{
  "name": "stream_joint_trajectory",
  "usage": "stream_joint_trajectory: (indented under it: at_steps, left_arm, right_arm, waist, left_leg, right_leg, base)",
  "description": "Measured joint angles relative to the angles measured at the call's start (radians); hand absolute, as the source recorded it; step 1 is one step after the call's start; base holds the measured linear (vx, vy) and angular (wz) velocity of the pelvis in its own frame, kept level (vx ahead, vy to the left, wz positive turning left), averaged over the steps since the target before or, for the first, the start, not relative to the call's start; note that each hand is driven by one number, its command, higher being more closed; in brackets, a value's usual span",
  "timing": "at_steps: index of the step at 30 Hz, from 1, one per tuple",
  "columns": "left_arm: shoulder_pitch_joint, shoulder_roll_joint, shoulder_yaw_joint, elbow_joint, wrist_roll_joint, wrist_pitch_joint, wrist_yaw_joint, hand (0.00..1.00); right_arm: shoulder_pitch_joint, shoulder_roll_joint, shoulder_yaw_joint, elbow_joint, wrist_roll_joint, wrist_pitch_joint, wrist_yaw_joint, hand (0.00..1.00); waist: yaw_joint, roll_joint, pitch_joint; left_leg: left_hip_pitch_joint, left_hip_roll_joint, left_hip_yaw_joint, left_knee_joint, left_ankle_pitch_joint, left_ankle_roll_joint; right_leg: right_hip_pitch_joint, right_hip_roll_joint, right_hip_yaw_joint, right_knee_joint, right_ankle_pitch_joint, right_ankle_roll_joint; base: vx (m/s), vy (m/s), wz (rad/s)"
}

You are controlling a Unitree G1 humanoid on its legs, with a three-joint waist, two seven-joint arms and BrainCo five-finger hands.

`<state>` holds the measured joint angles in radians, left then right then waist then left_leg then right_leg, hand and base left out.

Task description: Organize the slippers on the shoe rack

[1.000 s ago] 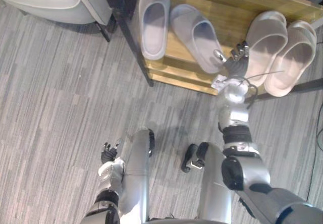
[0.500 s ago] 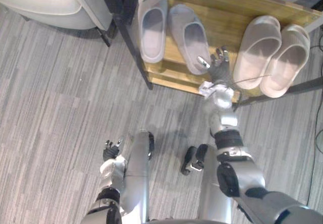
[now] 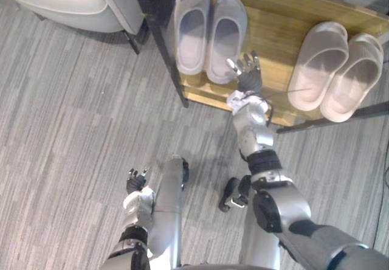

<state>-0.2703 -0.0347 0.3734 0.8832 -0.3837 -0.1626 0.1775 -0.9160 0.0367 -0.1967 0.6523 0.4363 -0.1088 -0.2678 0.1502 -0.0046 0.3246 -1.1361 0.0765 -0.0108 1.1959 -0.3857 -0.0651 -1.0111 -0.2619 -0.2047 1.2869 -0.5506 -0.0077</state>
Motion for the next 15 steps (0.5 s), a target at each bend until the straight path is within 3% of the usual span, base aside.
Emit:
stream_joint_trajectory:
  at_steps: [6, 15]
  left_arm:
    - [0.0, -0.01, 0.0, 0.0, 0.0, -0.008, -0.002, 0.0]
    - [0.0, -0.016, -0.001, 0.004, 0.009, -0.007, -0.004, 0.0]
  right_arm:
    - [-0.104, -0.046, -0.037, 0.081, 0.0, 0.001, 0.011, 0.0]
    - [-0.111, -0.092, -0.055, 0.111, -0.005, 0.002, 0.014, 0.0]
  waist:
    - [0.015, 0.0, 0.0]
    - [0.012, 0.012, 0.004]
  left_leg:
    - [-0.007, -0.003, -0.007, -0.004, 0.003, -0.005]
    - [0.03, -0.001, 0.005, -0.003, 0.003, -0.004]
  right_leg:
    - [-0.002, -0.003, -0.009, 0.0, -0.003, -0.004]
    - [0.028, -0.005, 0.001, 0.0, -0.007, 0.0]
  base:
    - [-0.01, -0.039, 0.04]
    - [0.01, -0.022, -0.02]
